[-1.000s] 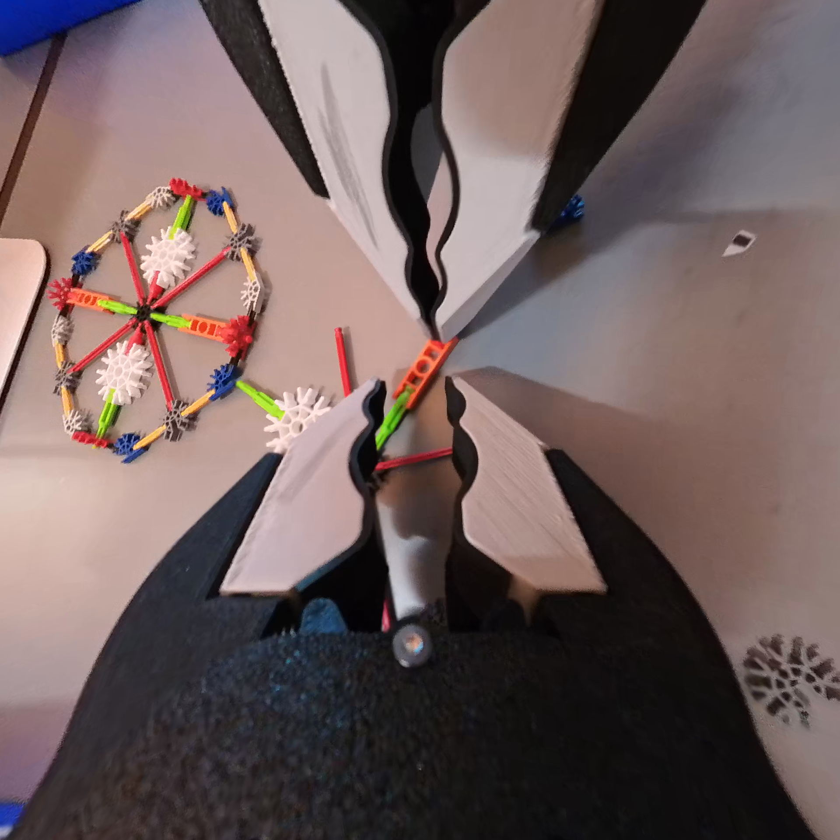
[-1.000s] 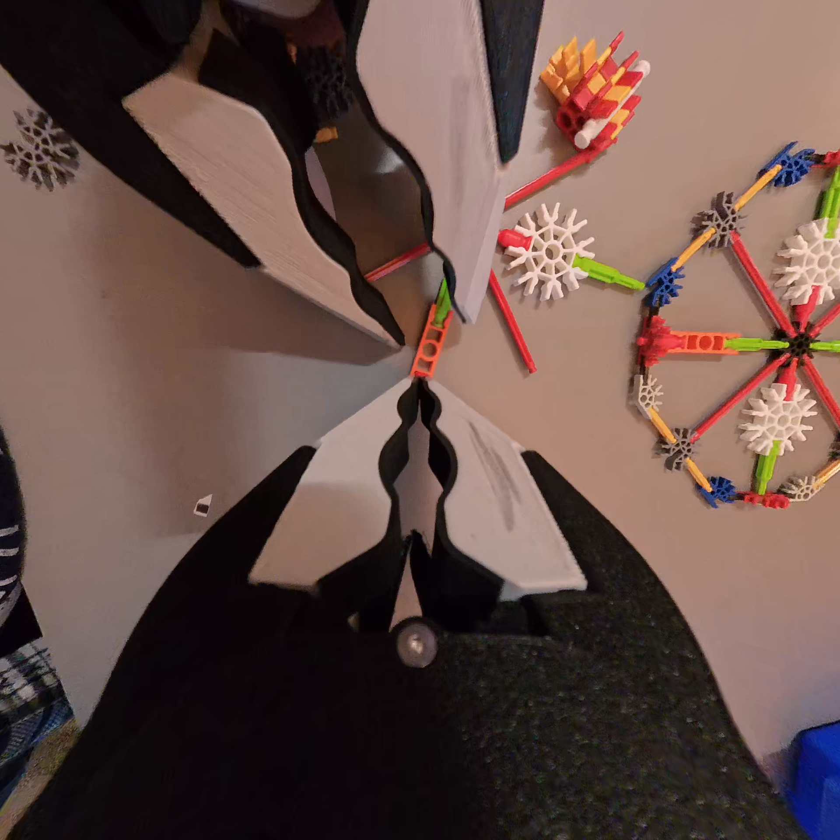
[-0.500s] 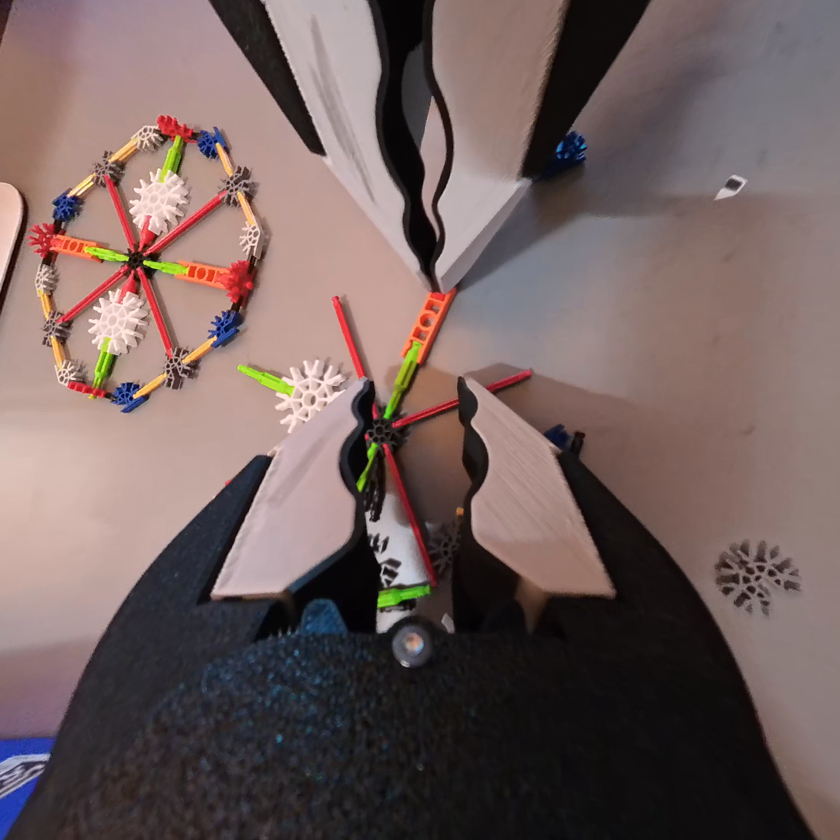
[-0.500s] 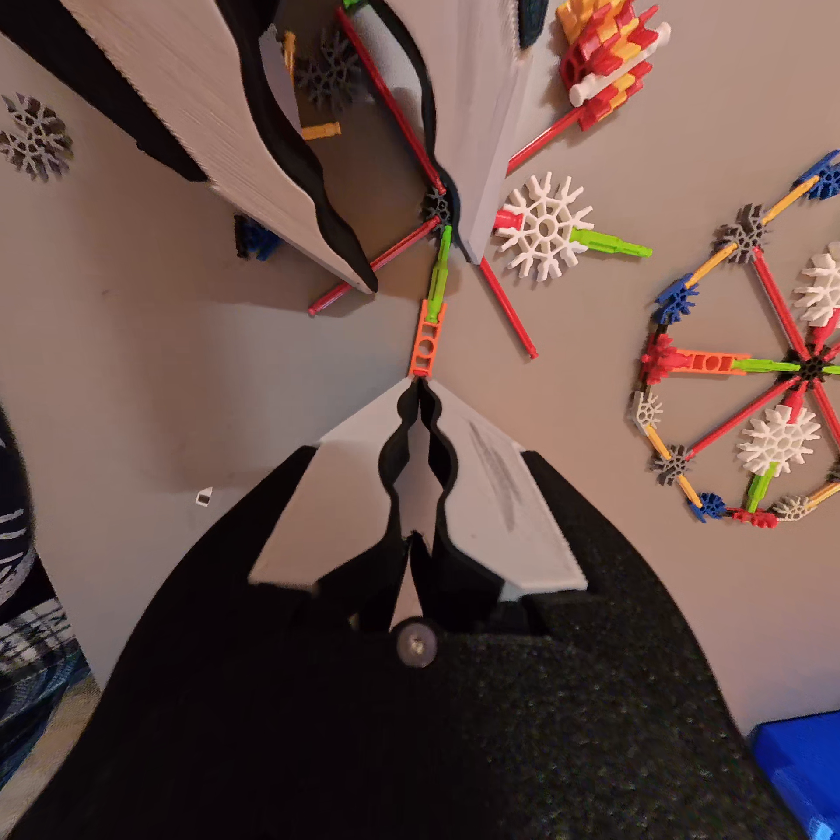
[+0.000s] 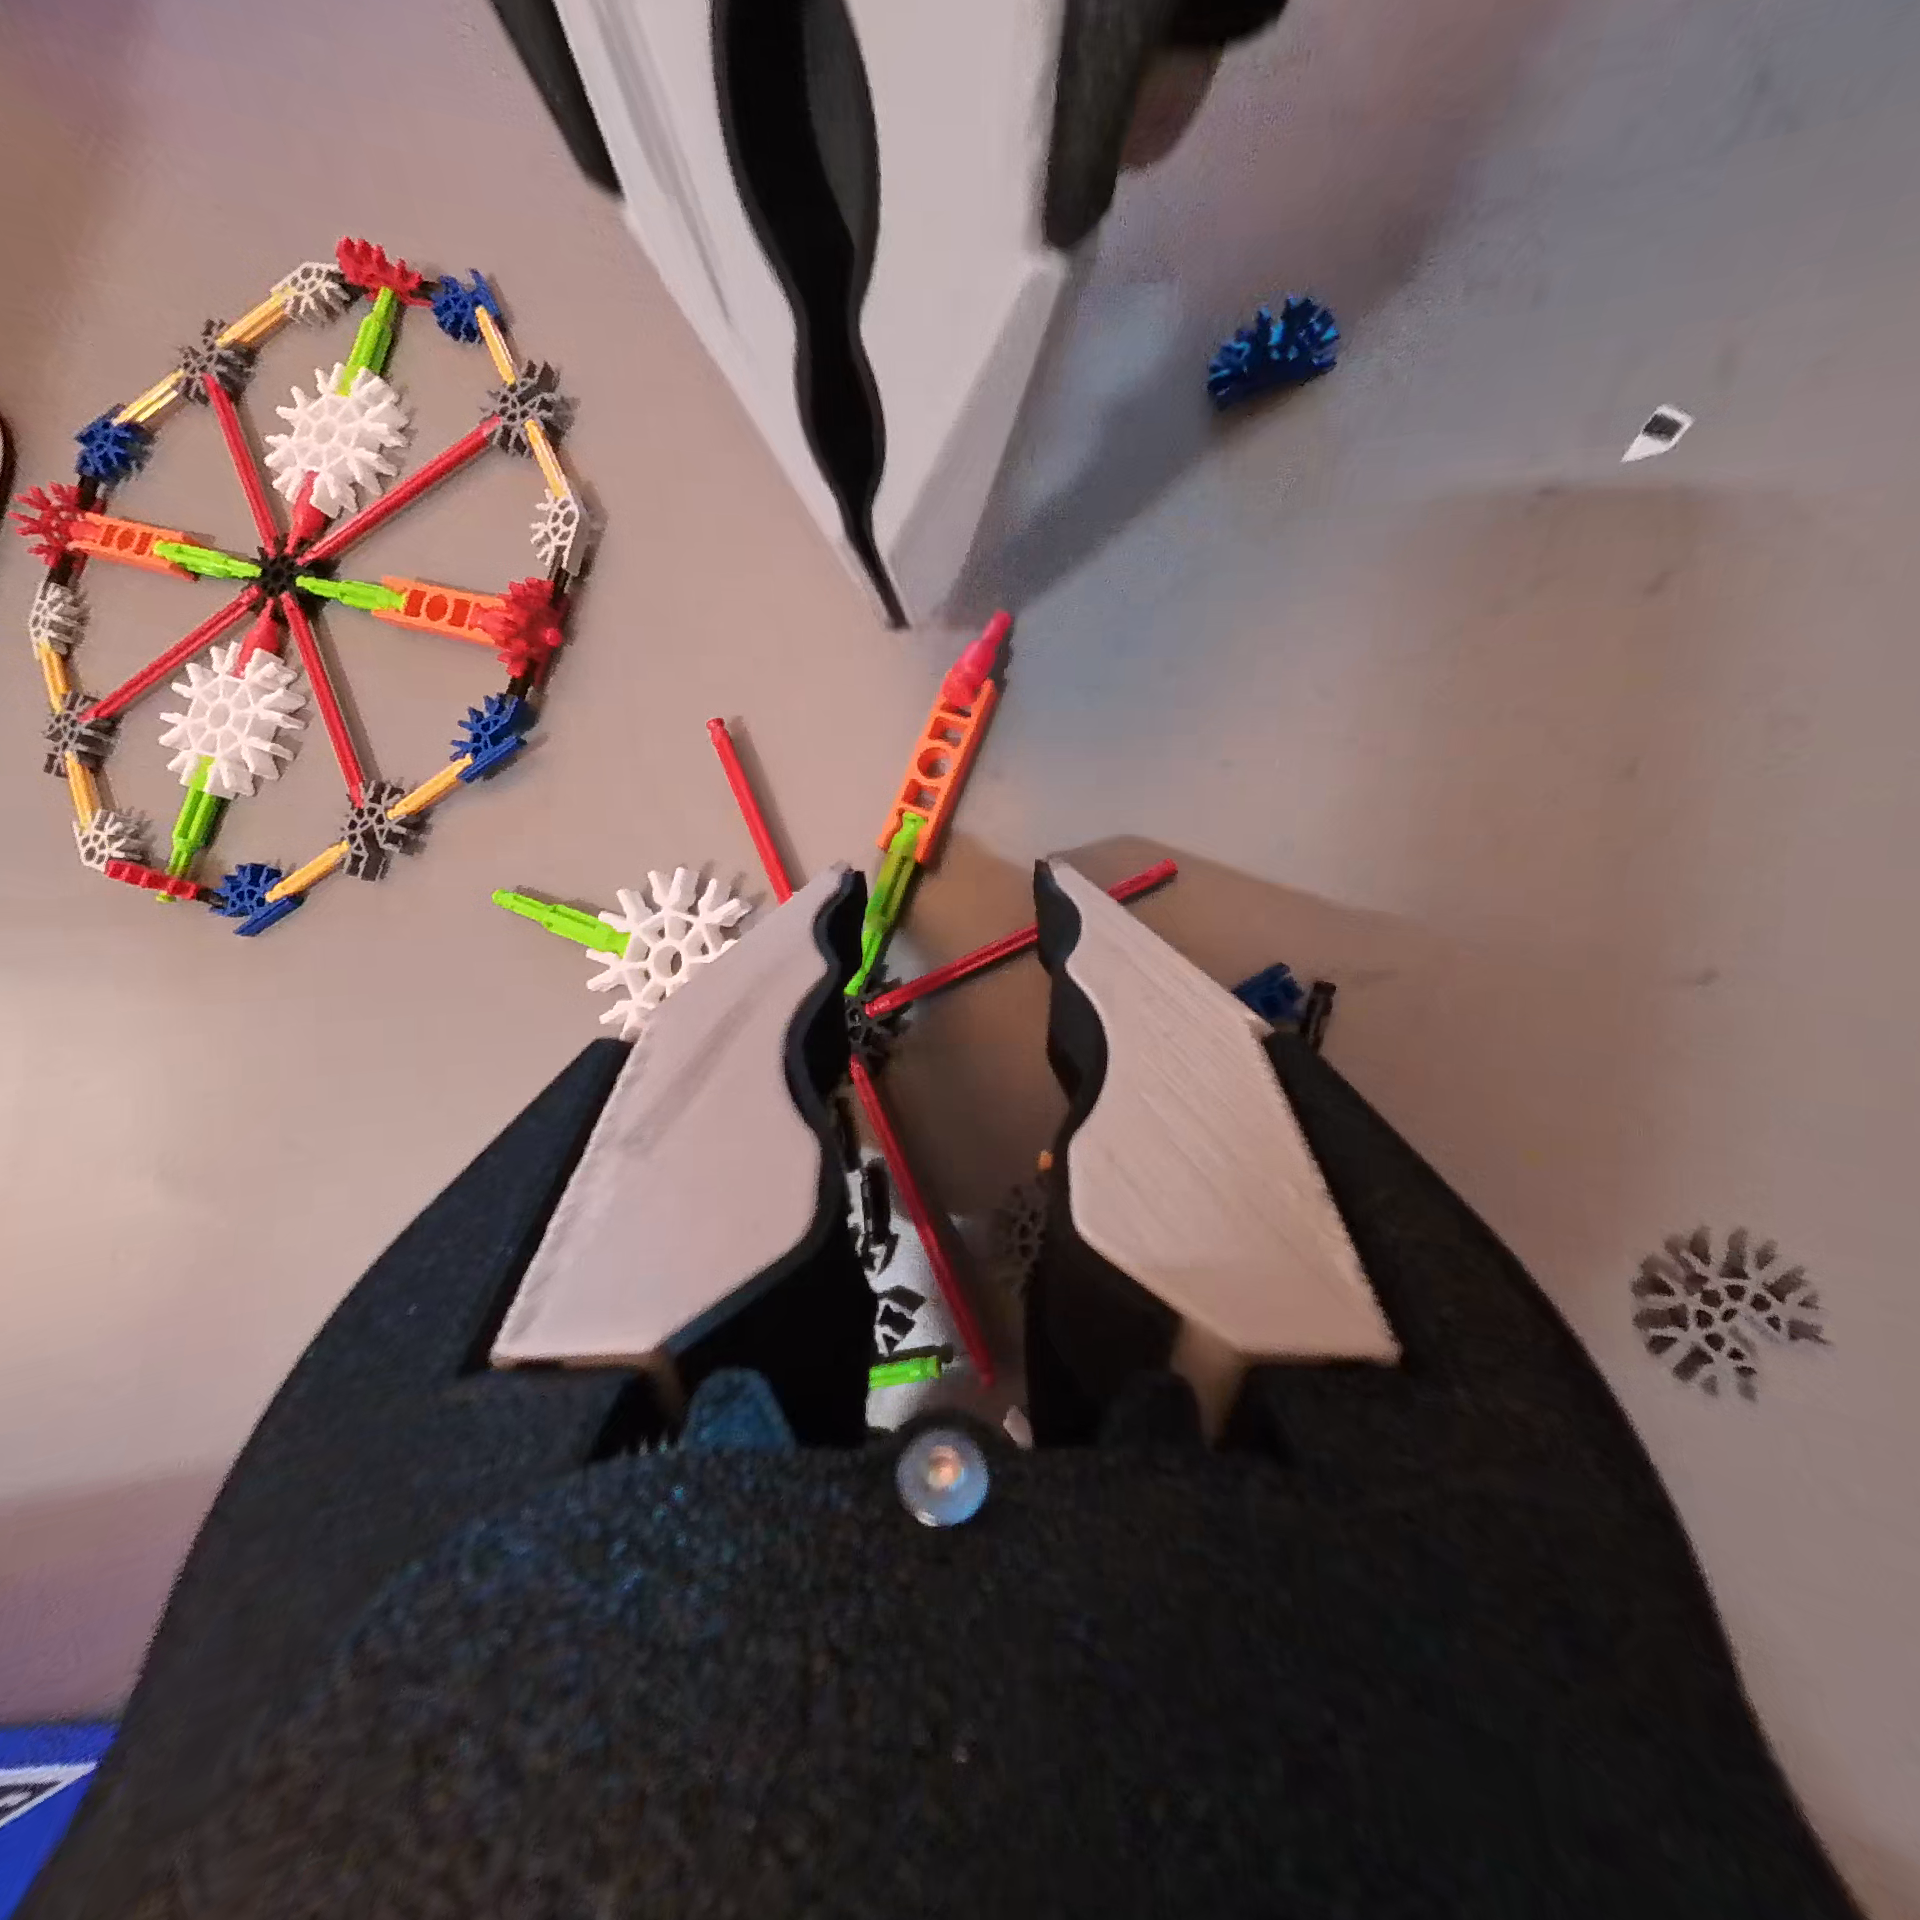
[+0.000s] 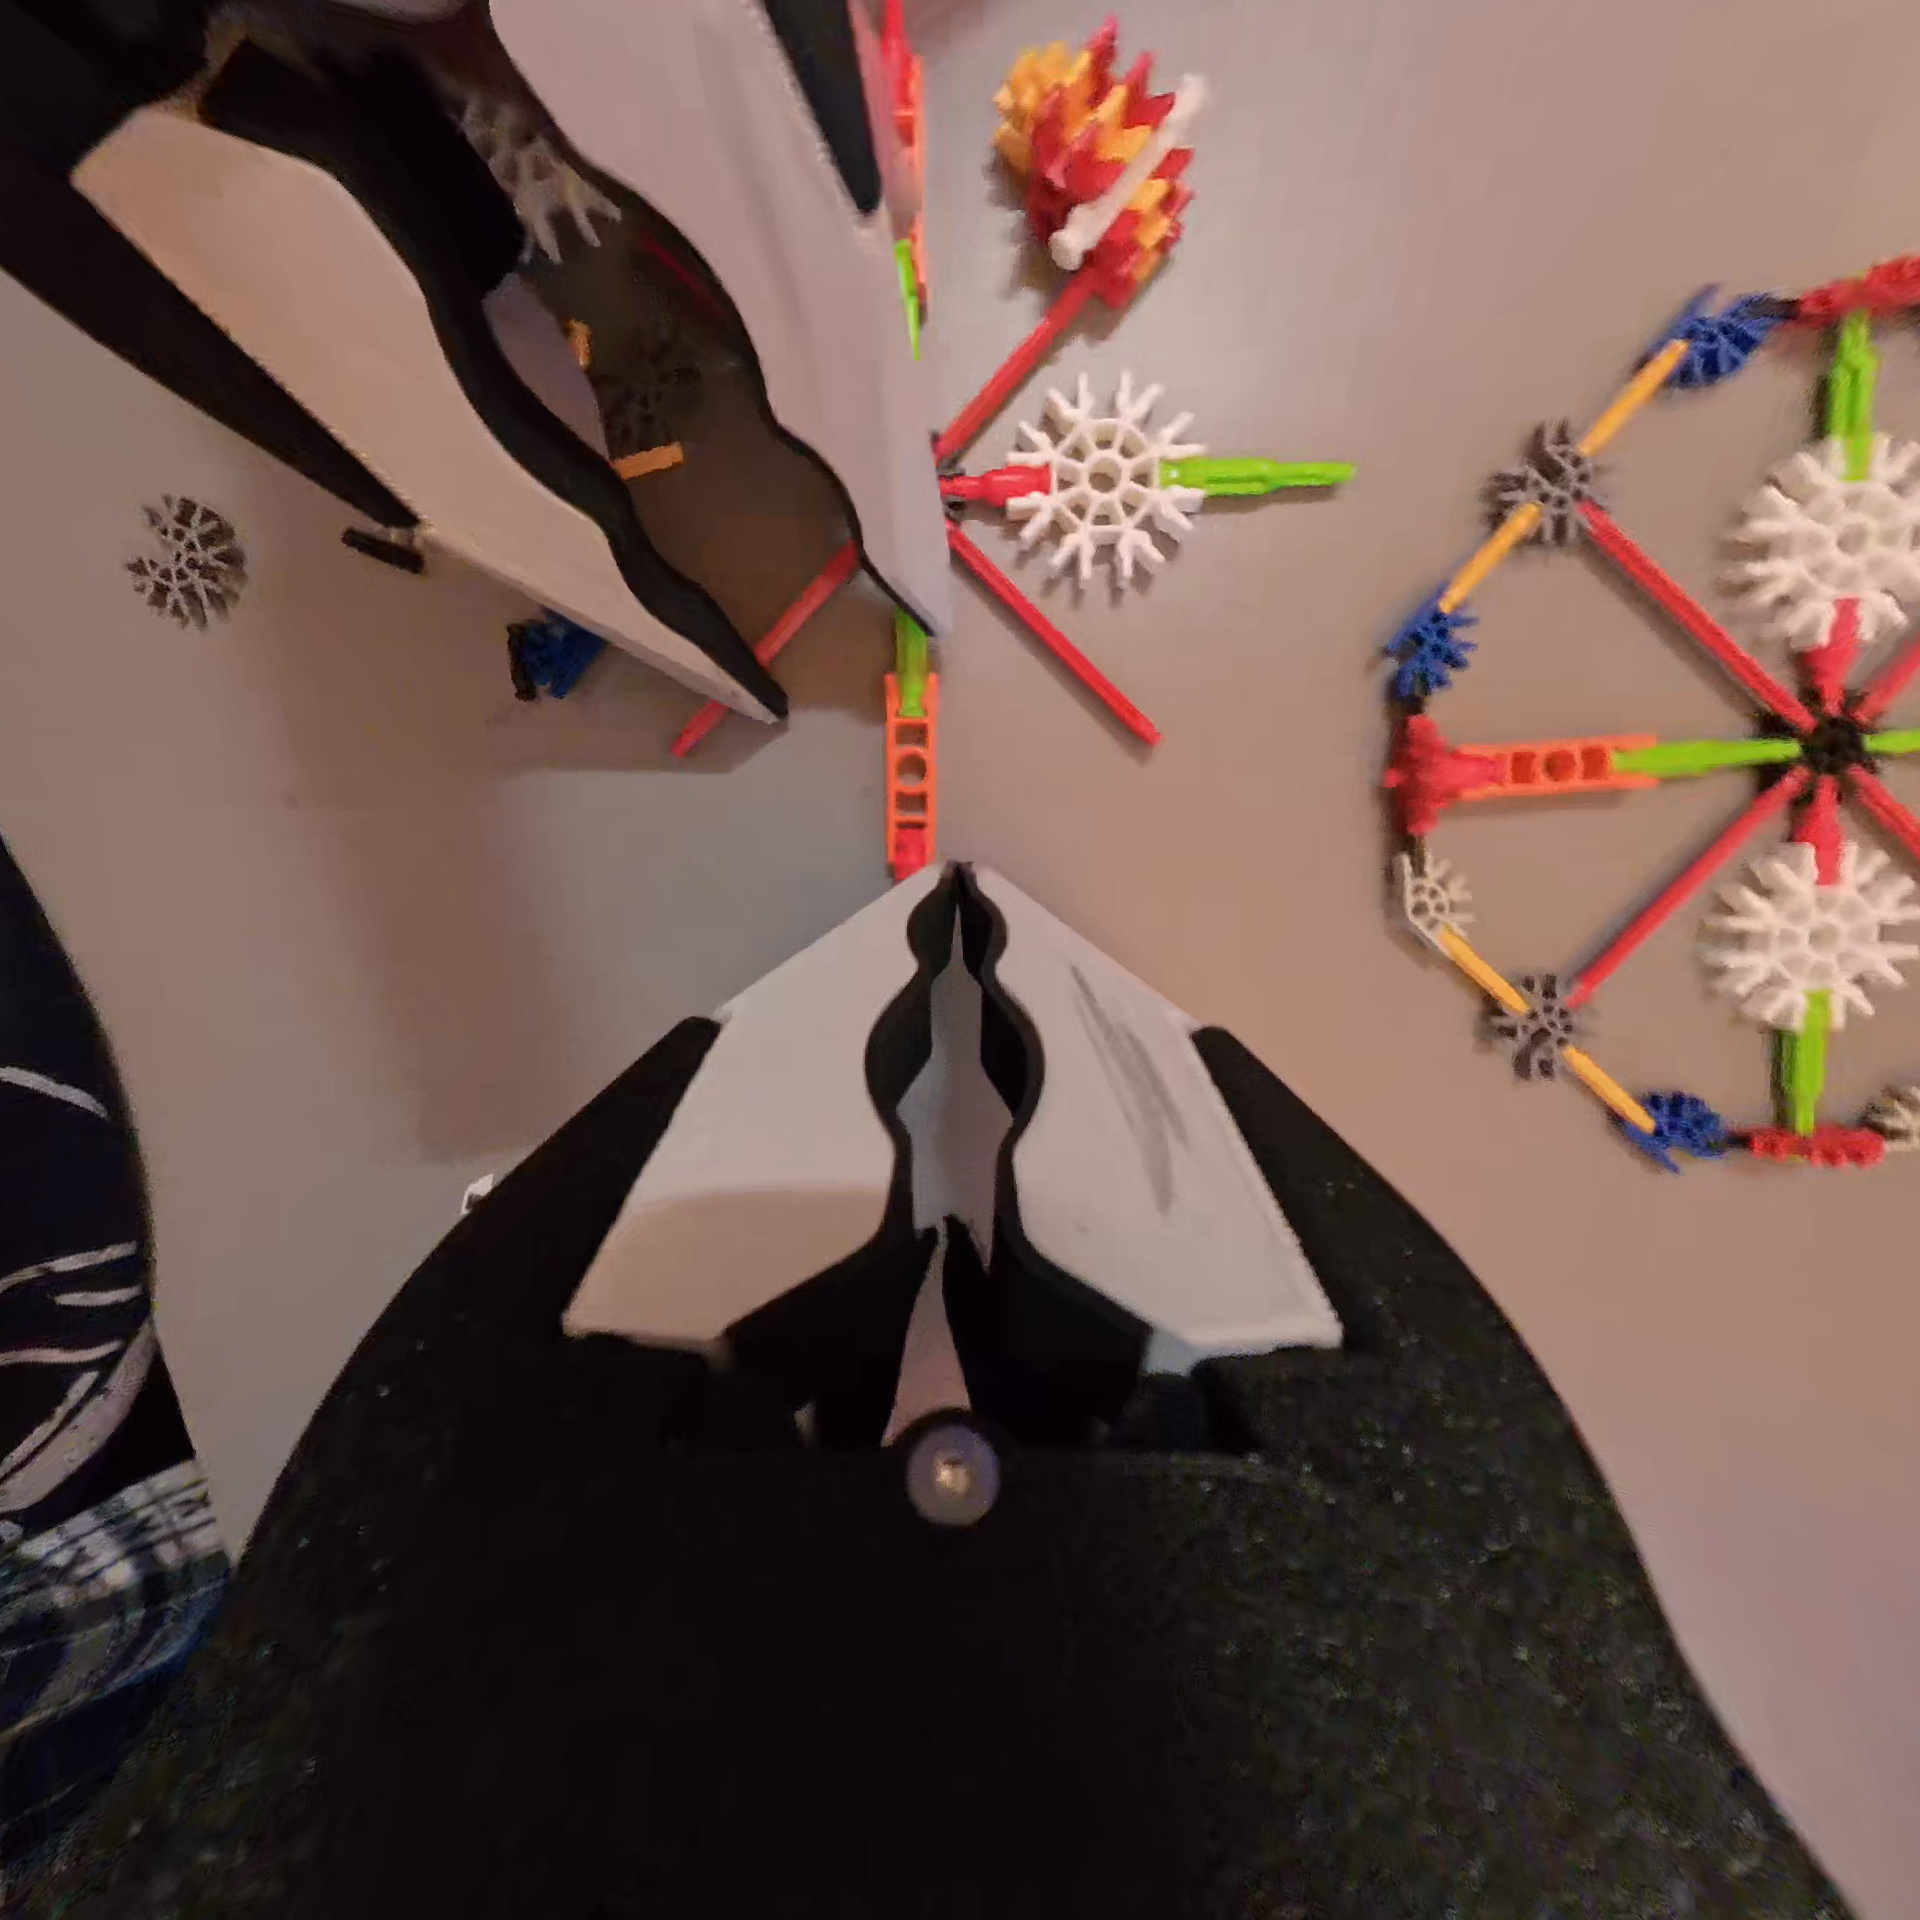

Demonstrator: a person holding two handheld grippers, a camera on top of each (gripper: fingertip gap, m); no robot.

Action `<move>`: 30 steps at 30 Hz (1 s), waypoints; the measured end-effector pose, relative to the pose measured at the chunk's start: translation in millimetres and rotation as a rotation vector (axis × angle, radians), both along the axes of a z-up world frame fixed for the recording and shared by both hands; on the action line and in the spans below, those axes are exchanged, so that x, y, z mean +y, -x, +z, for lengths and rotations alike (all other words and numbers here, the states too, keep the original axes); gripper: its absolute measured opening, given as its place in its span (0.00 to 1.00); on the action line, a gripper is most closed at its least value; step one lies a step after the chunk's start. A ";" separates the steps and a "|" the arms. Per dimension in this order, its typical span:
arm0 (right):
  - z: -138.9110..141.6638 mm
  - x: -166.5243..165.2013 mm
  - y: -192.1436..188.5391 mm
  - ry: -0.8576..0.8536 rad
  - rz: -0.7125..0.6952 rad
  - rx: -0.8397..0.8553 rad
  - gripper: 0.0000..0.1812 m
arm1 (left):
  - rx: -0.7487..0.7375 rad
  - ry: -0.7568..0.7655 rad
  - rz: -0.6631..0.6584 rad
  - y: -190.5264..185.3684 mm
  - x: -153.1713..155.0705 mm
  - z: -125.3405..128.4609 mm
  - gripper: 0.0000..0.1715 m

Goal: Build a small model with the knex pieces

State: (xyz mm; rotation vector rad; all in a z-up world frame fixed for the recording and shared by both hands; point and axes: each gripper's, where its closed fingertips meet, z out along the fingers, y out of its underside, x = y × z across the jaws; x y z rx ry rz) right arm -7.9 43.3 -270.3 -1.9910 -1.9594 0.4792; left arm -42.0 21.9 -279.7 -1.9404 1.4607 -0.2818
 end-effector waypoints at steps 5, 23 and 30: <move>18.1 6.2 -2.8 -0.015 -0.019 0.051 0.00 | 0.001 0.003 0.000 1.7 1.2 0.2 0.20; -9.2 -10.7 6.6 -0.011 0.037 -0.004 0.00 | 0.000 0.009 0.010 3.2 1.1 0.2 0.19; -4.0 -7.8 4.8 -0.012 0.013 0.038 0.00 | -0.005 0.018 0.013 3.1 1.0 -0.1 0.20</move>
